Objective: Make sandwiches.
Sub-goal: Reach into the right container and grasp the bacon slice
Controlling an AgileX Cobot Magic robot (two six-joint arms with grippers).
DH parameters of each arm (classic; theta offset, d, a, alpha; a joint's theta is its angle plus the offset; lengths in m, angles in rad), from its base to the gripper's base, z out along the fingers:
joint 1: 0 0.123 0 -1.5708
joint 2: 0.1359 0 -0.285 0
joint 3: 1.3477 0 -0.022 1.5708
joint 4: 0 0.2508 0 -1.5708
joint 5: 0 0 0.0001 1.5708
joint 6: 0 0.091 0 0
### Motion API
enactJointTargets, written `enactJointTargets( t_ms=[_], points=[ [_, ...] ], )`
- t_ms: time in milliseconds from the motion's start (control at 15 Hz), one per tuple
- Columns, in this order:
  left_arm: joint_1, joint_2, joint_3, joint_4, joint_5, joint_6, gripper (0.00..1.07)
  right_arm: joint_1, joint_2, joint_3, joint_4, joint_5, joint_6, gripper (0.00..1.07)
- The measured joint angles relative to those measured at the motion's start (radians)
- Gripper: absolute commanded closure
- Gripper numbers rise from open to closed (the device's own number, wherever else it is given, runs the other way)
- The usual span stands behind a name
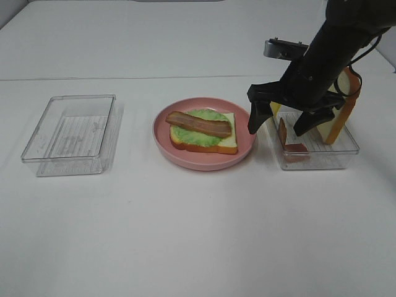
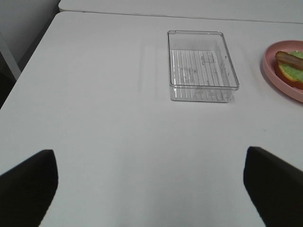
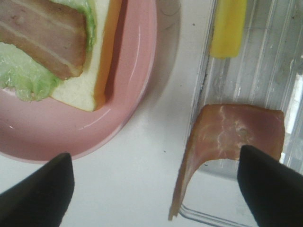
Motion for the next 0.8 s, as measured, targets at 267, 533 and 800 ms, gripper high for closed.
enactJointTargets(
  t_ms=[267,533,800],
  points=[
    [0.000,0.000,0.000,0.000,0.000,0.000,0.07,0.000,0.013,0.000,-0.022,-0.003,0.000,0.34],
    [0.000,0.000,0.000,0.000,0.000,0.000,0.07,0.000,0.013,0.000,-0.026,-0.012,0.000,0.36],
    [0.000,0.000,0.000,0.000,0.000,0.000,0.07,0.000,0.013,0.000,-0.026,-0.016,0.000,0.36]
  ],
)
